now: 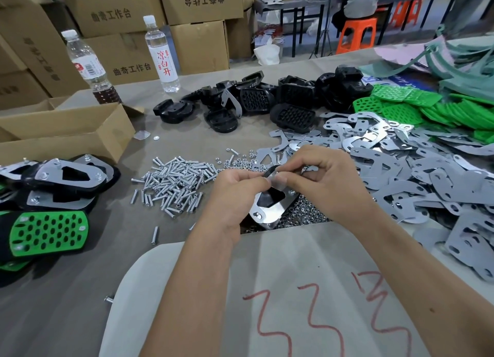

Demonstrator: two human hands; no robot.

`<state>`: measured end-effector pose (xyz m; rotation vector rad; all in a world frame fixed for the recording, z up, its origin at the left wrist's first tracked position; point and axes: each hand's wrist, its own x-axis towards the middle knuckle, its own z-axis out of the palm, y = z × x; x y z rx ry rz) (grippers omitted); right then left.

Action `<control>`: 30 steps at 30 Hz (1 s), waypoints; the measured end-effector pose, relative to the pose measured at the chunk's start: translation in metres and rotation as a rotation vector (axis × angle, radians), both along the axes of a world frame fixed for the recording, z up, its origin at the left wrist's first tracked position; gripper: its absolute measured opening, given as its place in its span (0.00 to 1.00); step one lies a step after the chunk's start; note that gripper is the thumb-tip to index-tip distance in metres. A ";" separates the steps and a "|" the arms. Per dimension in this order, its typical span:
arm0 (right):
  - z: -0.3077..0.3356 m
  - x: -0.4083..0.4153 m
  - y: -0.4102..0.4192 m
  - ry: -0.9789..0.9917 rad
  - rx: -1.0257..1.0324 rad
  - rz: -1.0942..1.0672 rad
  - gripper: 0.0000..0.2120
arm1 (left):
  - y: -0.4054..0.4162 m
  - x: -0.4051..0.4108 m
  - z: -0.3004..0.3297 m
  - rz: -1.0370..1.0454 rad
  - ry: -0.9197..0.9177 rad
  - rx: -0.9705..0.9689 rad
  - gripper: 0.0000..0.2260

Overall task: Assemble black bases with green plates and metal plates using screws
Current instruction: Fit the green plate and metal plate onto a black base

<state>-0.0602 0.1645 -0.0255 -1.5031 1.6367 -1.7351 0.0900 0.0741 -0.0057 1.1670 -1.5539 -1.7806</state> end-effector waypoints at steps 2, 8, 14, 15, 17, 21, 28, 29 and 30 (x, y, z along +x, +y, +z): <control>0.000 0.000 0.000 0.003 0.006 0.004 0.04 | 0.000 0.000 0.000 0.002 -0.003 0.001 0.11; 0.001 -0.001 0.000 0.024 0.020 0.017 0.05 | -0.001 0.000 -0.001 -0.009 -0.009 -0.001 0.09; 0.004 0.002 0.001 0.153 0.016 -0.049 0.04 | 0.002 -0.001 -0.001 -0.023 0.016 -0.053 0.07; 0.005 0.002 0.002 0.173 0.019 -0.042 0.04 | 0.002 -0.001 -0.001 -0.024 0.019 -0.051 0.07; 0.006 0.001 0.003 0.226 0.028 -0.035 0.05 | 0.003 0.000 -0.001 -0.022 0.020 -0.049 0.06; 0.010 -0.001 0.005 0.347 0.021 -0.045 0.06 | 0.003 -0.001 -0.001 -0.028 0.011 -0.061 0.05; 0.009 -0.002 0.004 0.137 0.035 0.015 0.05 | 0.000 0.000 -0.002 -0.032 0.014 -0.022 0.06; 0.009 -0.003 0.004 0.097 0.029 0.017 0.05 | -0.001 0.001 -0.002 -0.036 0.017 -0.015 0.07; 0.008 -0.003 0.004 0.069 0.023 0.015 0.05 | 0.000 0.001 -0.002 -0.040 0.019 -0.012 0.07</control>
